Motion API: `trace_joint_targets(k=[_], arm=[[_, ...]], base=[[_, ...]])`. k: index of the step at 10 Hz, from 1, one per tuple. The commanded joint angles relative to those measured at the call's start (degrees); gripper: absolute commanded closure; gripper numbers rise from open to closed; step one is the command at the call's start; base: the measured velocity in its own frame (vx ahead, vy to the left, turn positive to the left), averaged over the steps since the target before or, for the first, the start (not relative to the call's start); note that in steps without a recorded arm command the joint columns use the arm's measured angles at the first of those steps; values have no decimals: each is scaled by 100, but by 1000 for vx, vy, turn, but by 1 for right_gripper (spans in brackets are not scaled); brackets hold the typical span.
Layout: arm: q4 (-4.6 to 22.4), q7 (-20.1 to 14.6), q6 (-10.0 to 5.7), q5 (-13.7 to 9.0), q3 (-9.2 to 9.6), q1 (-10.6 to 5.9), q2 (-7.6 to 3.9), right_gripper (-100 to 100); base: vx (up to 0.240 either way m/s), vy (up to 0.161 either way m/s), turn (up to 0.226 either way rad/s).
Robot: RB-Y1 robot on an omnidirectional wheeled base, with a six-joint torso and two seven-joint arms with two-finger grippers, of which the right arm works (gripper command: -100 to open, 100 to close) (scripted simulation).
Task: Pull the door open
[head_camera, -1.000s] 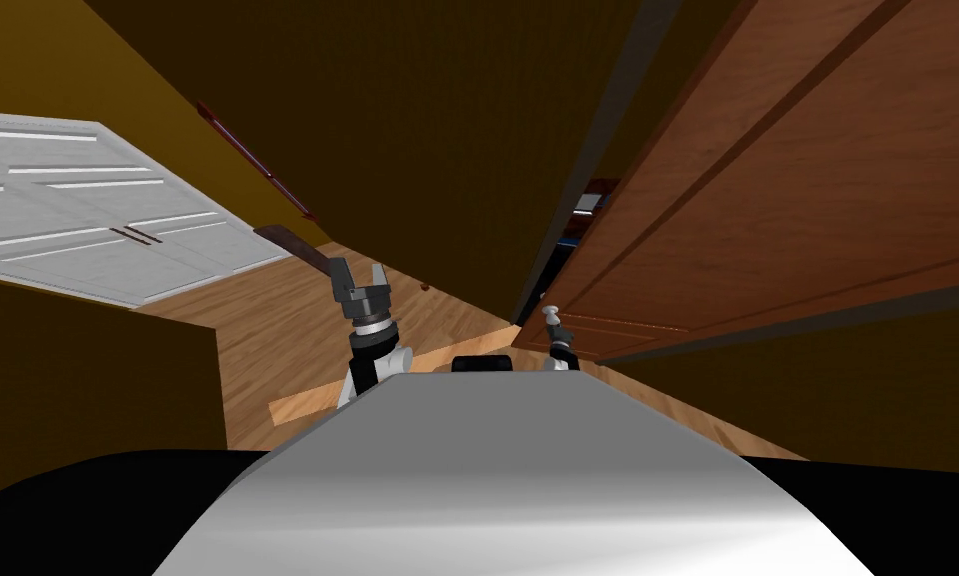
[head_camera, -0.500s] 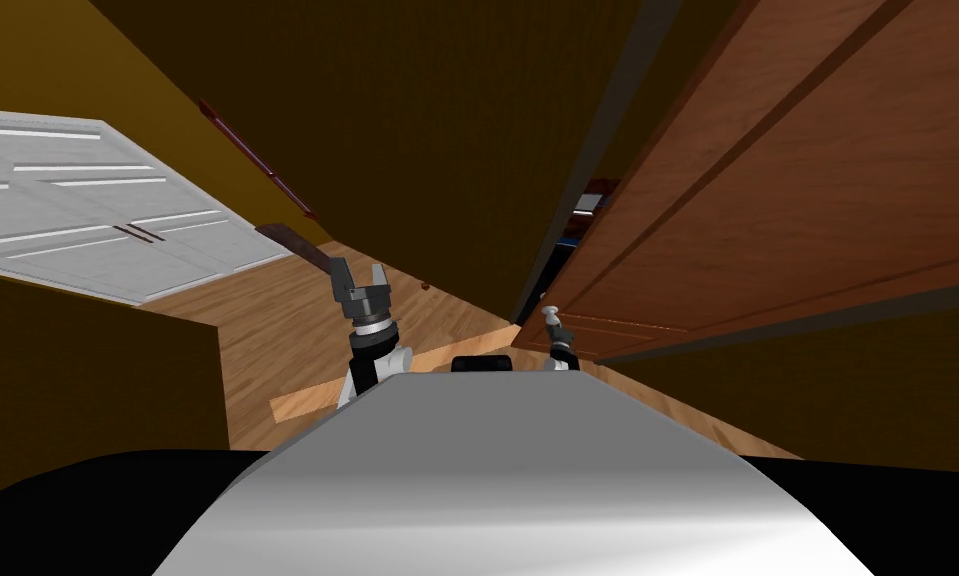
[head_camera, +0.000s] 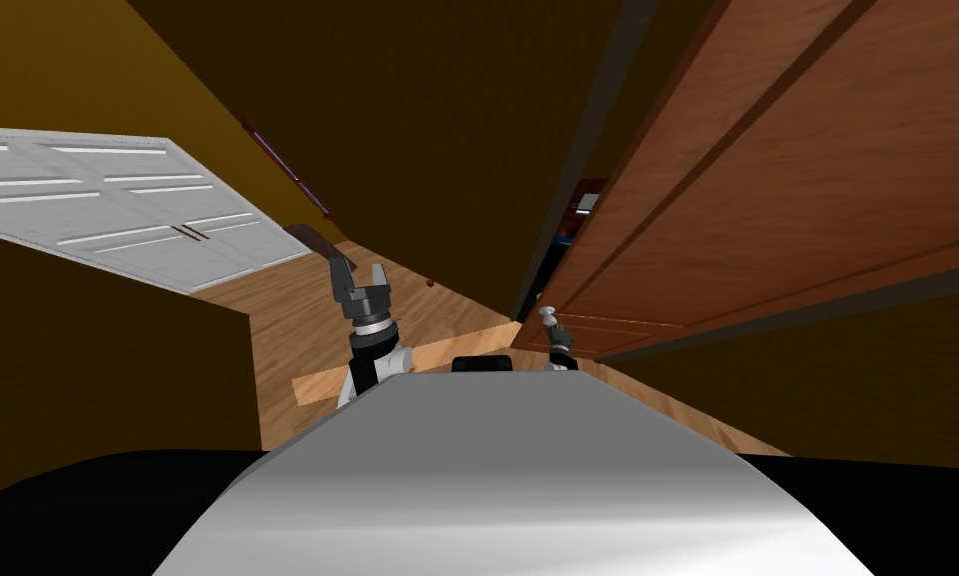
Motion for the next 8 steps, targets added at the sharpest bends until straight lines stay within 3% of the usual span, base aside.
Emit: trace_joint_targets(k=[1,5,8], arm=[[38,-82,-170,80,184,-61,47,-100],[73,-230,-466,189,407,-5,34,-100],[89,-296,-598,237,506,20,28,-100]], base=[[-93,-38,94],[-92,-30,84],[-68,-25,43]])
